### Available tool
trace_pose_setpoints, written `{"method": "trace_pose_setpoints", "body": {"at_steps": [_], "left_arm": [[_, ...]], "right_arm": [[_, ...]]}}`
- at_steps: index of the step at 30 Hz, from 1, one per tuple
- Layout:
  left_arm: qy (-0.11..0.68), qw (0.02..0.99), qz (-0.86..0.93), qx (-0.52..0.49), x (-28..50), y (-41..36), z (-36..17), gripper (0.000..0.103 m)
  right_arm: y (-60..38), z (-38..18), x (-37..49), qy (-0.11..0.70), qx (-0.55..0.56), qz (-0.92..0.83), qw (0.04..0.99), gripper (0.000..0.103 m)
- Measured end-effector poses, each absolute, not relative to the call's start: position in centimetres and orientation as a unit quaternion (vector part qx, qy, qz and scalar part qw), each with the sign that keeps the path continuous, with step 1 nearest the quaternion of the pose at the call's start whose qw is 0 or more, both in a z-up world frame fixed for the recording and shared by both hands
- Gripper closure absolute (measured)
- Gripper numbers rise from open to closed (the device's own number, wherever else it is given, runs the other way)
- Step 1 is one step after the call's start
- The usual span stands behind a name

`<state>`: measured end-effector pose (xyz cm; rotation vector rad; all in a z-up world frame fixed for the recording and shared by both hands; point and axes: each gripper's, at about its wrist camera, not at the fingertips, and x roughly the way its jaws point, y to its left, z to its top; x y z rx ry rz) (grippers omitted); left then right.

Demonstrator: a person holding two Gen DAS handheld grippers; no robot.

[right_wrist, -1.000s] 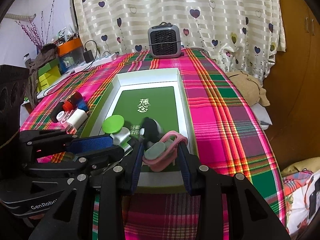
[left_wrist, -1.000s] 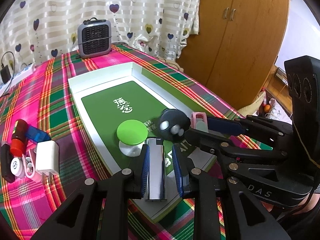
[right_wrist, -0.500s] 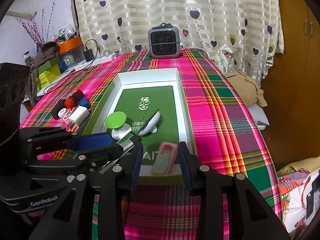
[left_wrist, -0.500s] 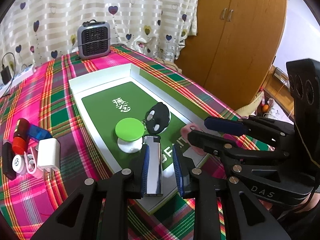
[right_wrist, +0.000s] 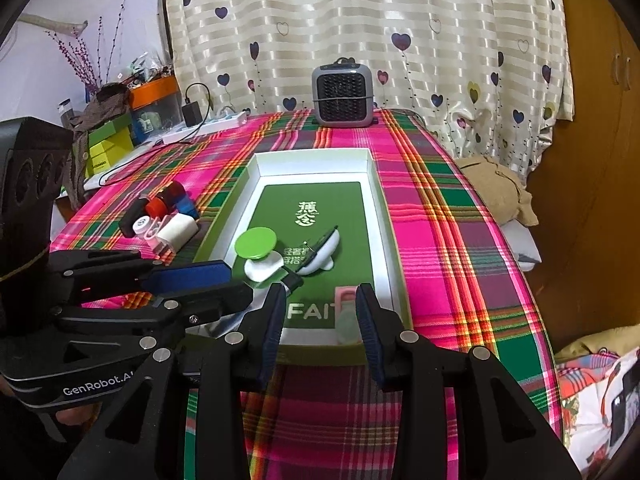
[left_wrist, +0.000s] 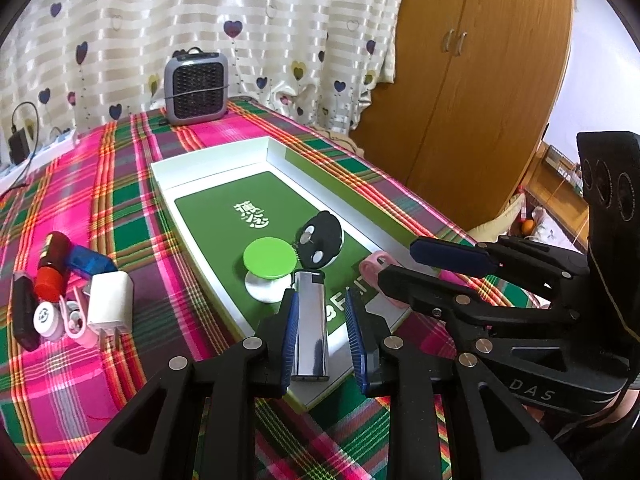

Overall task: Organize rigid objects
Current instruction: 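Open the left gripper to release the silver lighter into the green box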

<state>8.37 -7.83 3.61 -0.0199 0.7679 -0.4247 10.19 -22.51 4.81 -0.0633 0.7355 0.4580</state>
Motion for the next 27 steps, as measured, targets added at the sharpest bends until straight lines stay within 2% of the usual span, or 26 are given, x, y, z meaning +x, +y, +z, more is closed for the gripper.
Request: {"method": "trace_pose_setpoints", "body": {"at_steps": [27], "left_arm": [[0.346,0.918,-0.189,-0.033,5.9,-4.7,4.3,0.080]], "right_arm": [[-20.2,6.0,8.8,0.334,-0.028,0.247,0.909,0.065]]}}
